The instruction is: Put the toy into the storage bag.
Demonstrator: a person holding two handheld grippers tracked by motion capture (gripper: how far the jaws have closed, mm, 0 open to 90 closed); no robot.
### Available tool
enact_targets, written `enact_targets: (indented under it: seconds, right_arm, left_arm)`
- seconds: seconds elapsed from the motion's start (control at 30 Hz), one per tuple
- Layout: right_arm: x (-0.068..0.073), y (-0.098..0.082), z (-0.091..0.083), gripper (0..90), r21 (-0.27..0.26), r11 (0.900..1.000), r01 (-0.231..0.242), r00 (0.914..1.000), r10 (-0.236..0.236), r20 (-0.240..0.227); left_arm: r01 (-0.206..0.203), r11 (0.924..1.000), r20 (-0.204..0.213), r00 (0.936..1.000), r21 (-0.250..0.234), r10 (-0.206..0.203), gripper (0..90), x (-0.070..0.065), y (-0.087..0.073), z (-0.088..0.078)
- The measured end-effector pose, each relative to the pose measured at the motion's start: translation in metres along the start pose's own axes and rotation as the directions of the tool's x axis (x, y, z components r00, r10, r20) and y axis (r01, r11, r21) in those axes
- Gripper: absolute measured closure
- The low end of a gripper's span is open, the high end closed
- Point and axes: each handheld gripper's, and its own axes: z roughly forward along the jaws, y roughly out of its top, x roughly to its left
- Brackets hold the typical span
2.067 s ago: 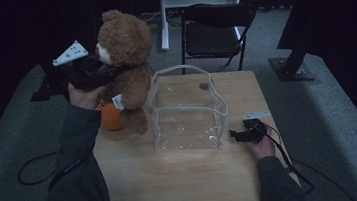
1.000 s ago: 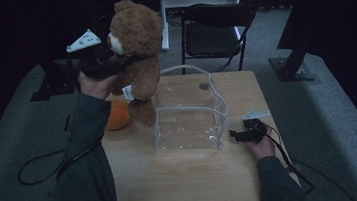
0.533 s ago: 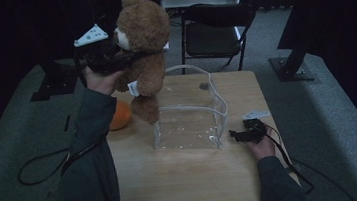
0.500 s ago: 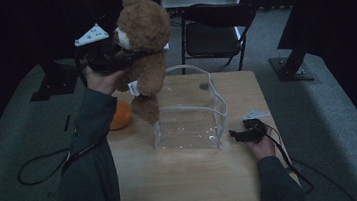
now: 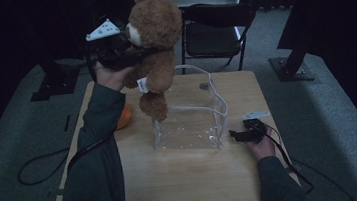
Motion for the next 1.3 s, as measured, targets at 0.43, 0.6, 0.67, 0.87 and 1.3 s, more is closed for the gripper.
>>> enact_targets:
  seconds: [0.43,0.6,0.67,0.87,1.3]
  right_arm:
    - [0.000,0.000,0.000,19.0,0.000,1.000,0.001,1.0000,-0.001,-0.002]
    - [0.000,0.000,0.000,19.0,0.000,1.000,0.001,1.0000,-0.001,-0.002]
    - [0.000,0.000,0.000,18.9,0.000,1.000,0.000,1.0000,0.000,-0.002]
    - [0.000,0.000,0.000,18.9,0.000,1.000,0.001,1.0000,-0.001,-0.002]
    - [0.000,0.000,0.000,18.9,0.000,1.000,0.001,1.0000,-0.001,-0.002]
  left_arm:
    - [-0.001,1.0000,0.051,0.9987,0.010,0.001,47.2,-0.012,0.005,0.027]
    - [0.004,0.9999,0.072,0.9974,0.012,-0.005,47.2,-0.016,0.005,0.037]
    - [0.006,0.9999,0.077,0.9970,0.014,-0.007,47.2,-0.017,0.005,0.041]
    - [0.022,0.9997,0.096,0.9951,0.013,-0.023,47.2,-0.018,0.005,0.052]
    - [0.046,0.9989,0.106,0.9933,0.013,-0.047,47.2,-0.020,0.004,0.072]
